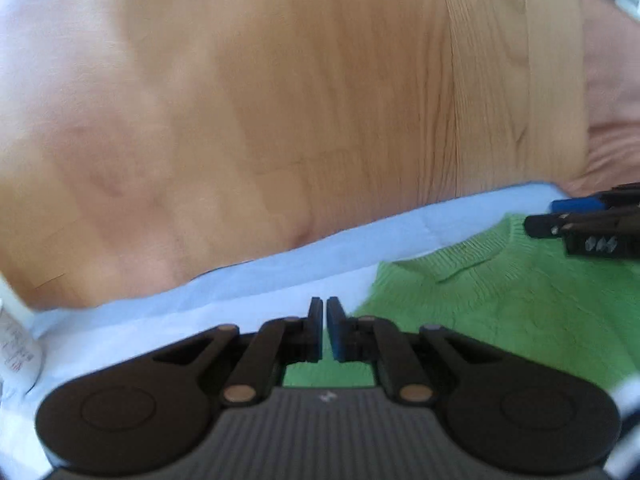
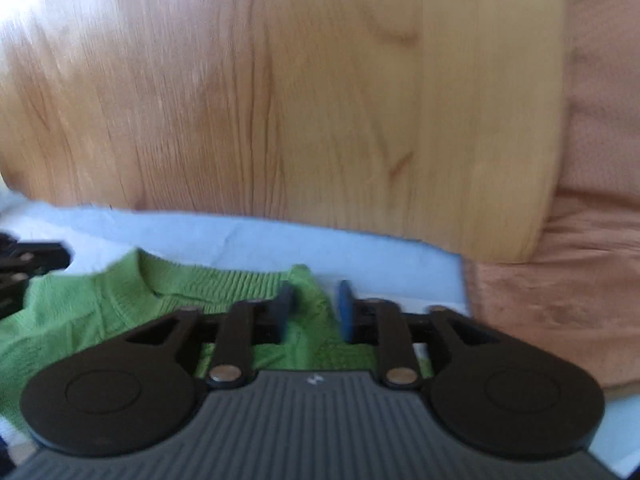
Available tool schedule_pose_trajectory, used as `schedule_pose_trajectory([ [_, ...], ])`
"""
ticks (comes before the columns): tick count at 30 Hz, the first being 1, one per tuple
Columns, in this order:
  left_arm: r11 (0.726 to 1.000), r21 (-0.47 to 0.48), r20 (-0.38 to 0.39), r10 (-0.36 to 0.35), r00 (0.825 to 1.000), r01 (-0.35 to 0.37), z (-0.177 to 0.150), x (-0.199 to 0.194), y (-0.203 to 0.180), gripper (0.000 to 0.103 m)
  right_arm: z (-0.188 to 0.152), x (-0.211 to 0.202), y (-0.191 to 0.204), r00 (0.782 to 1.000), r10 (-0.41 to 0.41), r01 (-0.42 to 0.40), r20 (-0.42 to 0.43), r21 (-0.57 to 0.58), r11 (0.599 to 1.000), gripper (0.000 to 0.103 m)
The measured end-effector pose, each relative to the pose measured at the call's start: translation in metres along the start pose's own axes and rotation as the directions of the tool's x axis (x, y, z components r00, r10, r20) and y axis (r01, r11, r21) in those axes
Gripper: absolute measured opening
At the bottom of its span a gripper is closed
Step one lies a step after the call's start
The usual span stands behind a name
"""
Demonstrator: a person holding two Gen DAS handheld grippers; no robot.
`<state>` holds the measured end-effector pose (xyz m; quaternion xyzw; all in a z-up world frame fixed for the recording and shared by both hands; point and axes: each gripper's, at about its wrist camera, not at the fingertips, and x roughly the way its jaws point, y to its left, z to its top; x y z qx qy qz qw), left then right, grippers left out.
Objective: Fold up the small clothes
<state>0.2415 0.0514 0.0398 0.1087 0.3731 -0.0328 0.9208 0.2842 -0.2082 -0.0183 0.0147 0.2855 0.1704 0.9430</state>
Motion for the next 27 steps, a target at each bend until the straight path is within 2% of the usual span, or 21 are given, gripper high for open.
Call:
schedule_pose_trajectory([
  [3,0.997,-0.041,0.045,-0.066,0.997,0.068,-0.037,-0.062,0.039,0.01,-0.011,-0.064,-0.012,0.993,0.108,-0.111,0.054,0.061,0.992,0.048],
  [5,0.99,-0.074,0.049,-0.118,0.992,0.121,-0.066,-0.097,0.065,0.026,-0.028,-0.107,-0.018,0.98,0.189,-0.193,0.065,0.078,0.978,0.048],
  [6,0.984,-0.106,0.04,-0.142,0.989,0.146,-0.088,-0.117,0.076,0.048,-0.041,-0.129,-0.021,0.974,0.215,-0.221,0.074,0.09,0.971,0.049],
  [7,0.976,-0.133,0.039,-0.169,0.985,0.173,-0.105,-0.133,0.086,0.062,-0.057,-0.151,-0.025,0.967,0.242,-0.249,0.079,0.101,0.963,0.05],
  [9,0.955,-0.179,0.057,-0.23,0.971,0.237,-0.145,-0.164,0.098,0.071,-0.09,-0.182,-0.039,0.95,0.304,-0.312,0.075,0.138,0.94,0.056],
  [10,0.944,-0.203,0.066,-0.252,0.965,0.26,-0.16,-0.174,0.103,0.082,-0.106,-0.197,-0.046,0.945,0.32,-0.328,0.073,0.167,0.93,0.056],
  [11,0.926,-0.234,0.083,-0.286,0.955,0.298,-0.179,-0.185,0.105,0.089,-0.125,-0.213,-0.05,0.944,0.323,-0.331,0.073,0.205,0.921,0.057],
  [12,0.907,-0.257,0.099,-0.319,0.943,0.334,-0.19,-0.196,0.105,0.1,-0.144,-0.227,-0.055,0.941,0.331,-0.337,0.069,0.247,0.908,0.058],
  [13,0.889,-0.277,0.125,-0.342,0.931,0.363,-0.2,-0.205,0.105,0.103,-0.161,-0.24,-0.056,0.938,0.343,-0.345,0.057,0.284,0.895,0.058],
  [16,0.856,-0.293,0.197,-0.383,0.902,0.427,-0.223,-0.213,0.101,0.103,-0.208,-0.273,-0.053,0.935,0.353,-0.345,0.039,0.336,0.876,0.059],
  [18,0.829,-0.309,0.204,-0.421,0.884,0.466,-0.231,-0.21,0.094,0.103,-0.229,-0.283,-0.055,0.924,0.382,-0.365,0.033,0.381,0.85,0.064],
  [19,0.825,-0.304,0.197,-0.435,0.879,0.477,-0.234,-0.205,0.088,0.103,-0.238,-0.288,-0.053,0.915,0.401,-0.383,0.042,0.403,0.831,0.066],
  [21,0.834,-0.297,0.172,-0.432,0.885,0.464,-0.237,-0.198,0.071,0.102,-0.25,-0.298,-0.05,0.9,0.431,-0.416,0.069,0.433,0.799,0.075],
  [23,0.826,-0.3,0.149,-0.453,0.879,0.477,-0.239,-0.194,0.056,0.09,-0.259,-0.304,-0.045,0.89,0.449,-0.437,0.083,0.437,0.786,0.08],
  [24,0.821,-0.312,0.14,-0.459,0.877,0.479,-0.244,-0.2,0.04,0.075,-0.262,-0.303,-0.04,0.885,0.457,-0.445,0.084,0.438,0.781,0.081],
  [25,0.819,-0.314,0.13,-0.464,0.876,0.48,-0.244,-0.202,0.029,0.052,-0.265,-0.298,-0.034,0.881,0.467,-0.449,0.076,0.444,0.776,0.081],
  [26,0.823,-0.305,0.113,-0.468,0.876,0.479,-0.243,-0.203,0.025,0.041,-0.267,-0.293,-0.029,0.879,0.472,-0.446,0.058,0.448,0.775,0.08],
  [27,0.828,-0.303,0.102,-0.464,0.88,0.472,-0.244,-0.207,0.018,0.024,-0.265,-0.29,-0.023,0.887,0.458,-0.44,0.067,0.425,0.791,0.068],
])
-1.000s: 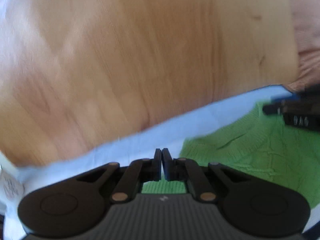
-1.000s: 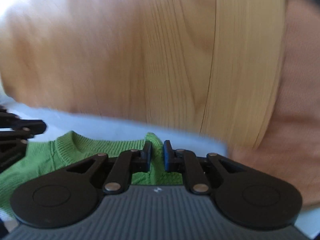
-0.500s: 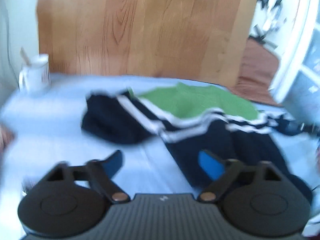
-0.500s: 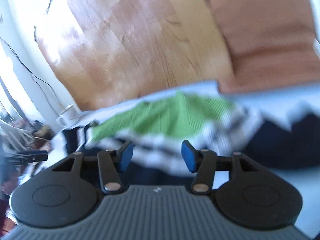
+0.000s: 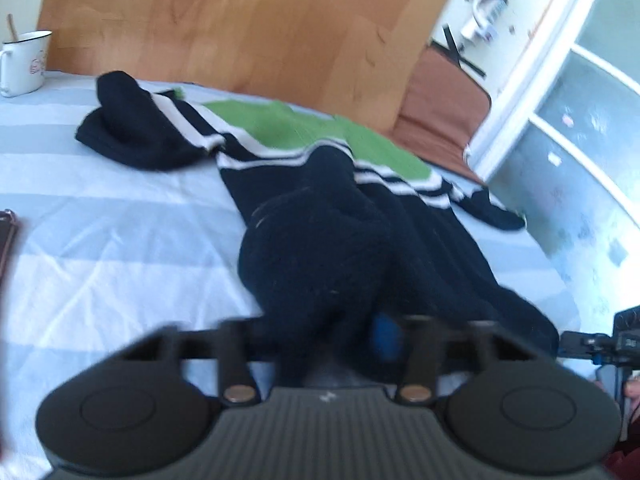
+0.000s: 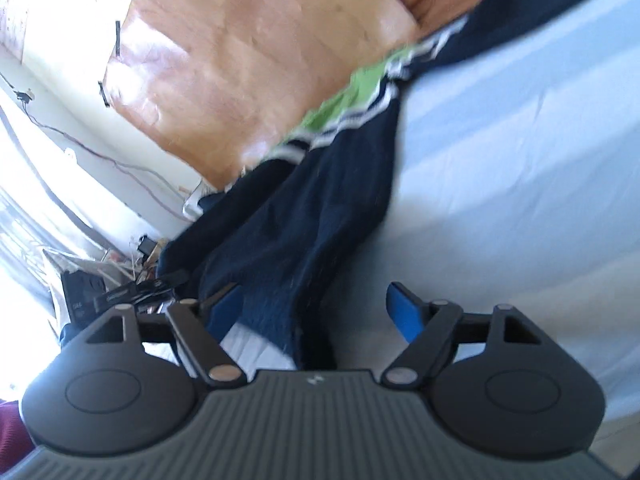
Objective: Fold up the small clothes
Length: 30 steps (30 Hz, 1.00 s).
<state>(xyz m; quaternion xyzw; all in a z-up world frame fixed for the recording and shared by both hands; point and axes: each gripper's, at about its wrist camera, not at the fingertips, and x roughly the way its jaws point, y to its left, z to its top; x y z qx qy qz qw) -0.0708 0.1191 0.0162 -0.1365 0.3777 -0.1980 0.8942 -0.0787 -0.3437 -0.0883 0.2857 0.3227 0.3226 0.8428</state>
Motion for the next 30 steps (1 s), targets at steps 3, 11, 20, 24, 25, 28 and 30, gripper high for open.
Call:
schedule_pose_trajectory([
  [3,1.0,-0.02,-0.019,0.001,1.0,-0.002,-0.003,-0.019,-0.005,0.018,0.002,0.006,0.018,0.997,-0.079,0.078,-0.013,-0.057,0.995,0.012],
  [11,0.996,0.047,-0.147,0.076,0.986,-0.07,-0.031,-0.07,-0.024,0.024,0.033,-0.045,0.051,0.975,-0.218,0.22,0.036,-0.202,0.954,0.014],
  [20,0.985,-0.12,-0.035,0.124,0.992,-0.127,-0.04,-0.074,0.025,0.058,0.089,-0.019,0.057,0.904,-0.417,0.427,0.095,-0.263,0.865,0.038],
  [24,0.993,-0.102,-0.003,0.066,0.998,-0.066,-0.034,-0.063,0.022,0.064,0.123,0.04,0.1,0.953,-0.29,0.302,0.09,-0.39,0.87,0.052],
  [25,0.993,-0.094,-0.009,0.064,0.998,-0.064,-0.034,-0.057,0.019,0.064,0.129,0.063,0.113,0.963,-0.261,0.263,0.065,-0.418,0.869,0.052],
  [28,0.995,-0.084,-0.018,0.049,0.999,-0.051,-0.042,-0.046,0.017,0.064,0.137,0.136,0.158,0.984,-0.175,0.139,-0.022,-0.513,0.847,0.052],
  [30,0.996,-0.068,0.002,0.056,0.998,-0.056,-0.045,-0.048,0.019,0.064,0.136,0.191,0.194,0.987,-0.131,0.053,-0.093,-0.583,0.811,0.054],
])
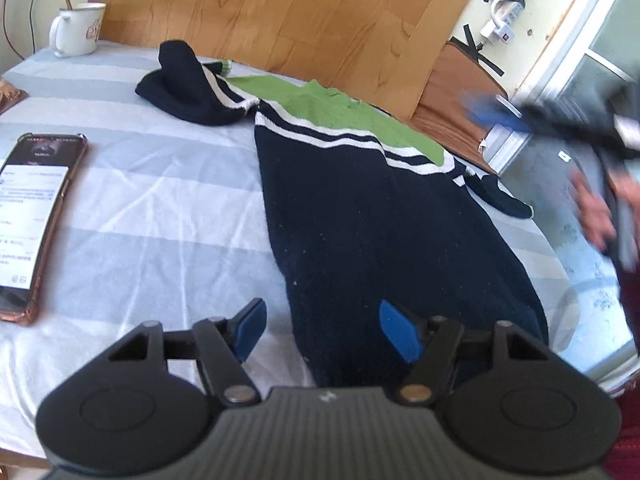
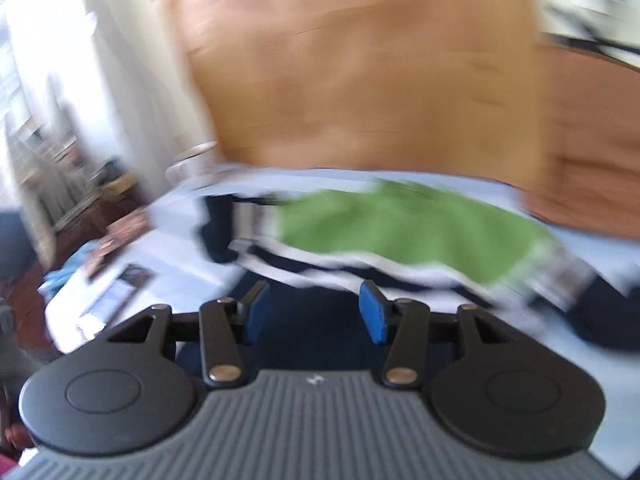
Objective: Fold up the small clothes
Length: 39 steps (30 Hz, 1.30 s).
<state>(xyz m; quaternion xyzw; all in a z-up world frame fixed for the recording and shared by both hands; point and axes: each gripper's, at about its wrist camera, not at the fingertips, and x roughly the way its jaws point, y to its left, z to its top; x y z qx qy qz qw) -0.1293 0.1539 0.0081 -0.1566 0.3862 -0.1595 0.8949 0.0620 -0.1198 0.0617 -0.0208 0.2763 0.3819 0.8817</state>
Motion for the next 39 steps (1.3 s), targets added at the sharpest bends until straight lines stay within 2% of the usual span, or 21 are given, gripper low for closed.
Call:
schedule_pose_trajectory([
  [4,1.0,-0.013,0.098,0.03,0.995,-0.029,0.003,-0.022,0.015,0.066,0.032,0.09,0.069,0.988,0.11,-0.126,-0.105,-0.154,0.98,0.057],
  [9,0.993,-0.116,0.194,0.056,0.979,-0.034,0.006,-0.045,0.046,0.07,0.044,0.192,0.129,0.948,0.177,-0.224,-0.265,-0.159,0.962,0.057],
  [12,0.987,-0.161,0.216,0.059,0.975,-0.025,0.005,-0.051,0.063,0.07,0.05,0.229,0.139,0.948,0.13,-0.179,-0.29,-0.152,0.972,0.057],
  [14,0.985,-0.17,0.217,0.056,0.974,-0.019,0.005,-0.053,0.073,0.07,0.055,0.248,0.138,0.962,0.036,-0.093,-0.269,-0.202,0.975,0.057],
  [16,0.986,-0.168,0.215,0.051,0.975,-0.015,0.003,-0.054,0.077,0.07,0.056,0.263,0.127,0.958,-0.041,-0.022,-0.283,-0.215,0.976,0.057],
  [19,0.988,-0.152,0.215,0.025,0.976,0.008,0.0,-0.056,0.084,0.07,0.055,0.268,0.123,0.959,-0.05,-0.021,-0.278,-0.245,0.969,0.059],
  [20,0.989,-0.149,0.215,0.017,0.976,0.016,-0.001,-0.056,0.085,0.07,0.055,0.266,0.125,0.962,-0.061,-0.014,-0.268,-0.267,0.964,0.048],
  [21,0.989,-0.147,0.217,0.01,0.976,0.022,-0.002,-0.055,0.086,0.07,0.056,0.265,0.126,0.964,-0.053,-0.02,-0.259,-0.273,0.962,0.026],
  [22,0.989,-0.144,0.217,0.003,0.976,0.028,-0.002,-0.056,0.088,0.07,0.06,0.267,0.127,0.963,-0.02,-0.051,-0.269,-0.254,0.966,0.016],
  [23,0.989,-0.145,0.218,0.0,0.976,0.032,-0.002,-0.056,0.088,0.07,0.065,0.264,0.127,0.963,0.012,-0.073,-0.271,-0.216,0.974,0.013],
  [25,0.988,-0.151,0.22,0.0,0.975,0.034,-0.004,-0.055,0.086,0.07,0.08,0.25,0.129,0.963,0.159,-0.189,-0.219,-0.119,0.975,0.013],
  [27,0.988,-0.152,0.222,-0.004,0.975,0.039,-0.003,-0.053,0.087,0.07,0.093,0.226,0.122,0.922,0.365,-0.37,-0.131,-0.01,0.929,0.014],
  [29,0.988,-0.152,0.22,-0.007,0.976,0.041,-0.001,-0.052,0.087,0.07,0.095,0.203,0.102,0.867,0.497,-0.495,-0.04,0.058,0.867,0.016],
  [30,0.988,-0.151,0.221,-0.007,0.975,0.041,0.0,-0.051,0.084,0.071,0.094,0.198,0.091,0.851,0.524,-0.52,-0.035,0.084,0.85,0.016],
  [31,0.988,-0.147,0.222,-0.012,0.975,0.046,0.001,-0.05,0.083,0.072,0.091,0.196,0.079,0.858,0.513,-0.507,-0.038,0.104,0.856,0.016],
  [32,0.988,-0.143,0.221,-0.019,0.975,0.052,0.002,-0.049,0.081,0.072,0.087,0.195,0.068,0.885,0.463,-0.456,-0.048,0.116,0.883,0.016],
  [34,0.989,-0.132,0.216,-0.03,0.976,0.059,0.004,-0.046,0.078,0.073,0.076,0.2,0.05,0.95,0.282,-0.267,-0.134,0.116,0.957,0.016],
  [35,0.99,-0.126,0.212,-0.033,0.977,0.061,0.005,-0.045,0.076,0.073,0.069,0.203,0.04,0.967,0.182,-0.163,-0.18,0.115,0.98,0.017],
  [36,0.991,-0.122,0.209,-0.036,0.977,0.062,0.005,-0.043,0.074,0.073,0.062,0.204,0.03,0.97,0.142,-0.116,-0.199,0.135,0.984,0.019],
  [39,0.991,-0.113,0.201,-0.041,0.979,0.065,0.006,-0.04,0.067,0.073,0.052,0.193,0.006,0.975,0.124,-0.085,-0.182,0.211,0.974,0.021],
])
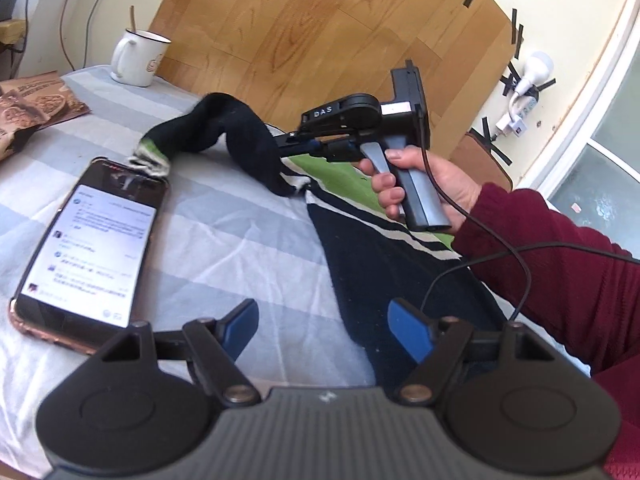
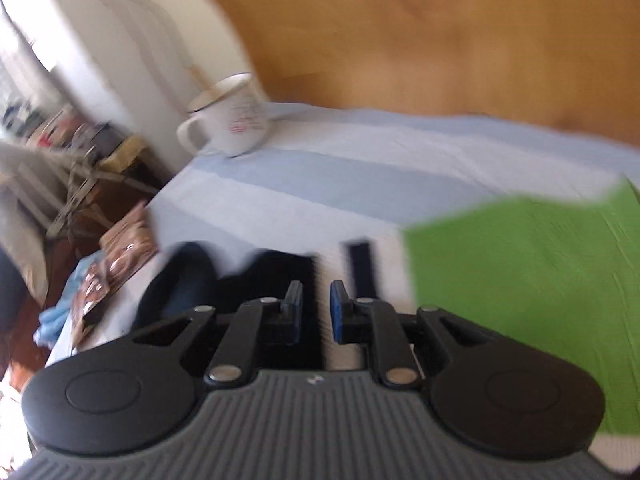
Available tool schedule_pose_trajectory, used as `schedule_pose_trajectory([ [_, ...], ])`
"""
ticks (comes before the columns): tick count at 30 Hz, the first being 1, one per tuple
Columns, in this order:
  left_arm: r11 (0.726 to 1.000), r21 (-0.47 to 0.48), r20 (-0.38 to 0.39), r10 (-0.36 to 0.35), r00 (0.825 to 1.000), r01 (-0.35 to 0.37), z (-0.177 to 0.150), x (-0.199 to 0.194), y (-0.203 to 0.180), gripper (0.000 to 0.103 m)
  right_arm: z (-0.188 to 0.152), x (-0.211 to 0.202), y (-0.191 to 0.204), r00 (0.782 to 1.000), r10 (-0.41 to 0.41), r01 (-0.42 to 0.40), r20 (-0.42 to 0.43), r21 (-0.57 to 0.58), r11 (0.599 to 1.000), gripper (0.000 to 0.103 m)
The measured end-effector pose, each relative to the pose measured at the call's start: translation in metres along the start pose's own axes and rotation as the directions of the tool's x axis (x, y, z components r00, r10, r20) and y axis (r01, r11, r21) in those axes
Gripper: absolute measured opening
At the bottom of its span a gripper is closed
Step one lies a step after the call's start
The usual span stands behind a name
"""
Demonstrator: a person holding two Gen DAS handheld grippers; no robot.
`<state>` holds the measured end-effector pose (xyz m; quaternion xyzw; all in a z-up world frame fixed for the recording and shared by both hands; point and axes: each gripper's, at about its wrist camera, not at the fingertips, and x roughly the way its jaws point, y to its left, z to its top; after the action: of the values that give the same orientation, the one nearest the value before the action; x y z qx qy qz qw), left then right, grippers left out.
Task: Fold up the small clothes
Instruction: 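Lift a navy sleeve with the right gripper and fold it across the body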
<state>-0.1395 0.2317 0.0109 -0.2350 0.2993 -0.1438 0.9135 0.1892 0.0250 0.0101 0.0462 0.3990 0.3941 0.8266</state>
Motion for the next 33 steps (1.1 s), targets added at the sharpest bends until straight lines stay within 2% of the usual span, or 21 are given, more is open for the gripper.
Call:
schedule_pose_trajectory([
  [1,1.0,0.001,-0.003,0.0,1.0,0.0,0.0,0.001,-0.002,0.074,0.0,-0.005,0.003,1.0,0.012,-0.011,0.012,-0.016,1.0,0.024],
  [3,1.0,0.004,-0.011,0.004,1.0,-0.004,0.0,0.004,-0.005,0.074,0.002,-0.013,0.025,0.999,0.039,-0.034,0.037,-0.106,0.994,0.045],
  [4,1.0,0.005,-0.012,0.006,1.0,-0.006,0.0,0.006,-0.006,0.074,0.002,-0.015,0.04,0.997,0.053,-0.044,0.048,-0.175,0.984,0.05],
  [6,1.0,0.003,-0.011,0.01,1.0,-0.01,0.0,0.006,-0.008,0.074,-0.003,-0.016,0.079,0.996,0.08,-0.06,0.038,-0.373,0.926,0.056],
  [8,1.0,-0.002,-0.009,0.017,1.0,-0.017,0.0,0.006,-0.008,0.074,-0.014,-0.009,0.121,0.998,0.056,-0.038,0.01,-0.599,0.8,0.059],
  [11,0.999,-0.014,-0.008,0.037,0.999,-0.037,0.001,0.005,-0.007,0.074,-0.034,0.01,0.169,1.0,-0.015,0.005,-0.004,-0.838,0.545,0.065],
  [15,0.997,-0.032,0.001,0.068,0.998,-0.068,0.003,0.001,-0.003,0.074,-0.056,0.049,0.194,0.995,-0.098,-0.008,-0.025,-0.985,0.173,0.066],
  [16,0.997,-0.037,0.006,0.074,0.997,-0.073,0.003,-0.001,-0.004,0.074,-0.061,0.06,0.195,0.992,-0.126,-0.015,-0.028,-0.994,0.105,0.064],
  [17,0.996,-0.04,0.009,0.077,0.997,-0.077,0.004,-0.002,-0.003,0.074,-0.065,0.071,0.196,0.987,-0.158,-0.03,-0.04,-0.997,0.066,0.053],
  [18,0.996,-0.042,0.012,0.081,0.997,-0.081,0.004,-0.003,-0.003,0.074,-0.062,0.075,0.195,0.982,-0.179,-0.044,-0.057,-0.996,0.073,0.013],
  [19,0.996,-0.043,0.015,0.085,0.996,-0.084,0.005,-0.004,-0.002,0.074,-0.056,0.077,0.199,0.98,-0.187,-0.044,-0.066,-0.992,0.117,0.008],
  [20,0.995,-0.043,0.017,0.087,0.996,-0.086,0.006,-0.004,-0.001,0.074,-0.047,0.07,0.202,0.989,-0.14,-0.026,-0.05,-0.985,0.173,0.007],
  [21,0.995,-0.043,0.018,0.087,0.996,-0.086,0.007,-0.004,0.0,0.074,-0.034,0.06,0.207,0.996,-0.079,-0.016,-0.038,-0.966,0.259,0.007],
  [23,0.995,-0.046,0.01,0.084,0.996,-0.083,0.011,-0.001,0.002,0.074,0.003,0.029,0.206,0.999,0.044,-0.031,-0.012,-0.881,0.472,0.007],
  [26,0.996,-0.039,-0.006,0.081,0.997,-0.081,0.019,0.009,0.003,0.074,0.05,-0.025,0.183,0.976,0.204,-0.093,0.079,-0.698,0.71,0.008],
  [28,0.997,-0.024,-0.006,0.074,0.997,-0.074,0.028,0.016,0.001,0.074,0.07,-0.059,0.154,0.957,0.226,-0.082,0.183,-0.575,0.814,0.008],
  [30,0.997,-0.003,0.0,0.077,0.997,-0.077,0.038,0.023,-0.002,0.074,0.082,-0.093,0.117,0.936,0.212,-0.068,0.283,-0.445,0.893,0.008],
  [33,0.995,0.017,0.026,0.095,0.995,-0.096,0.059,0.035,-0.005,0.074,0.077,-0.14,0.055,0.898,0.126,0.002,0.421,-0.291,0.957,0.008],
])
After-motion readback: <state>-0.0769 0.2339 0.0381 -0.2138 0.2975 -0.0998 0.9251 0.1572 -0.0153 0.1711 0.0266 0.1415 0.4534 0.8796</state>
